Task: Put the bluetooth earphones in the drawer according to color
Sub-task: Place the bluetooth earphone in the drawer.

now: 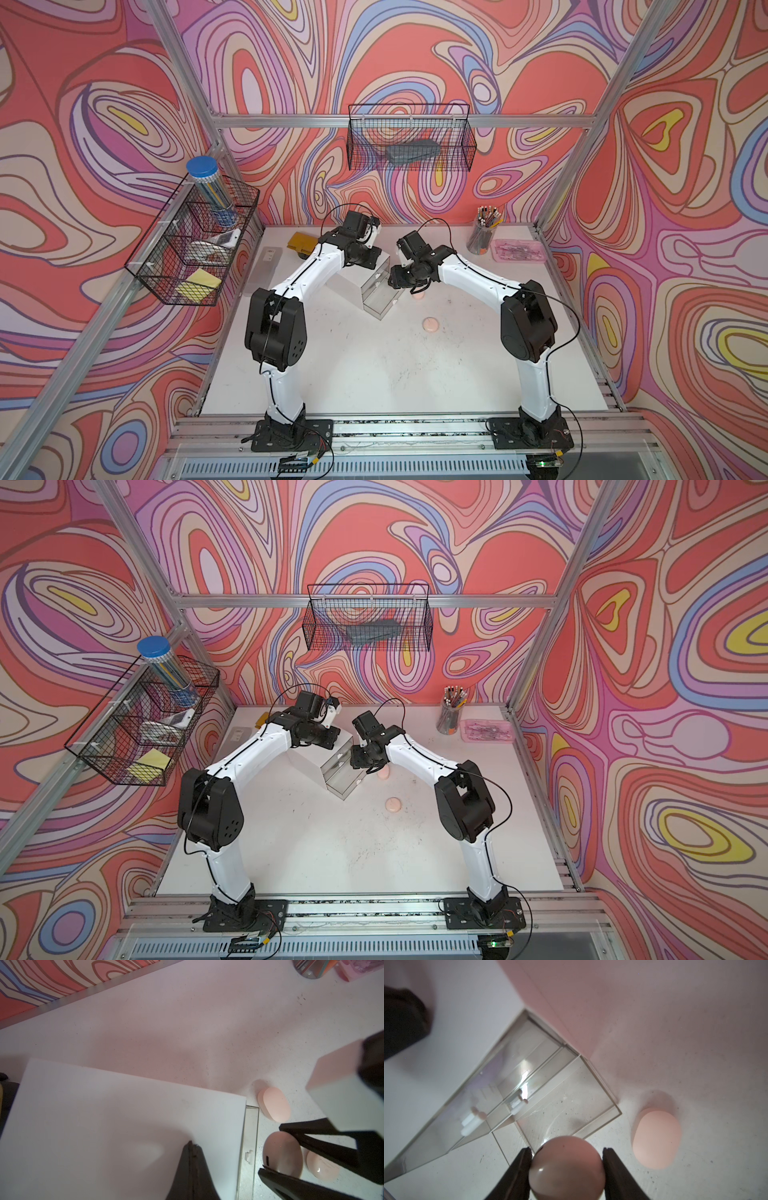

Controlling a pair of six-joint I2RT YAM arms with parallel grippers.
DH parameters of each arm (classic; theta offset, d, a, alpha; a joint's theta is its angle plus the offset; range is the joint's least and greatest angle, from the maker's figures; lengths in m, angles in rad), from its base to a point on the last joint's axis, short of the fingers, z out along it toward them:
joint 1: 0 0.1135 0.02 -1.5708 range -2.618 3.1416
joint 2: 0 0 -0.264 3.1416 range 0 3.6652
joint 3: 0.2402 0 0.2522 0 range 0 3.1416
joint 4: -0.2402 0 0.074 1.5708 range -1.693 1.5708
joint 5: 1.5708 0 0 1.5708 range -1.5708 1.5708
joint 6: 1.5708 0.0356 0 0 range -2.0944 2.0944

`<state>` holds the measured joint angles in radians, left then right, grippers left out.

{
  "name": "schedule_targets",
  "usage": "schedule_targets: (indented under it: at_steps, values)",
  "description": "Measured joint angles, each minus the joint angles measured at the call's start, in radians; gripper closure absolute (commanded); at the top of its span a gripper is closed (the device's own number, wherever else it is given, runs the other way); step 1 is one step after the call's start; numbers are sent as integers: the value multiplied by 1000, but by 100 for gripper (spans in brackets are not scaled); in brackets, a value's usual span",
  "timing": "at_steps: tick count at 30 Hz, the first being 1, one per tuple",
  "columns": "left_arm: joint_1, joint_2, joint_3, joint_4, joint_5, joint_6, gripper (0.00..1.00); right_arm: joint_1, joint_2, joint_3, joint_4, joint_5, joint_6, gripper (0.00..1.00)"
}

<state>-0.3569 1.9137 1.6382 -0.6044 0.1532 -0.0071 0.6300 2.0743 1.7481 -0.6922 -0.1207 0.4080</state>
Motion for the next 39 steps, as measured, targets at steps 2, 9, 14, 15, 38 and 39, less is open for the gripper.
schedule_targets:
  at_steps: [2, 9, 14, 15, 38, 39]
  values:
    - [0, 0, 0, 0, 0, 0, 100, 1, 0, -5, 14, -14, 2, 56]
    - [0, 0, 0, 0, 0, 0, 100, 2, 15, -13, 57, -54, 12, 57]
    - [0, 0, 0, 0, 0, 0, 100, 6, 56, -13, 61, -65, 19, 58]
    - [0, 0, 0, 0, 0, 0, 100, 6, 60, -13, 61, -66, 20, 58]
    - [0, 0, 0, 0, 0, 0, 100, 8, 88, -18, 141, -98, 32, 40]
    - [0, 0, 0, 0, 0, 0, 100, 8, 90, -16, 146, -98, 32, 38]
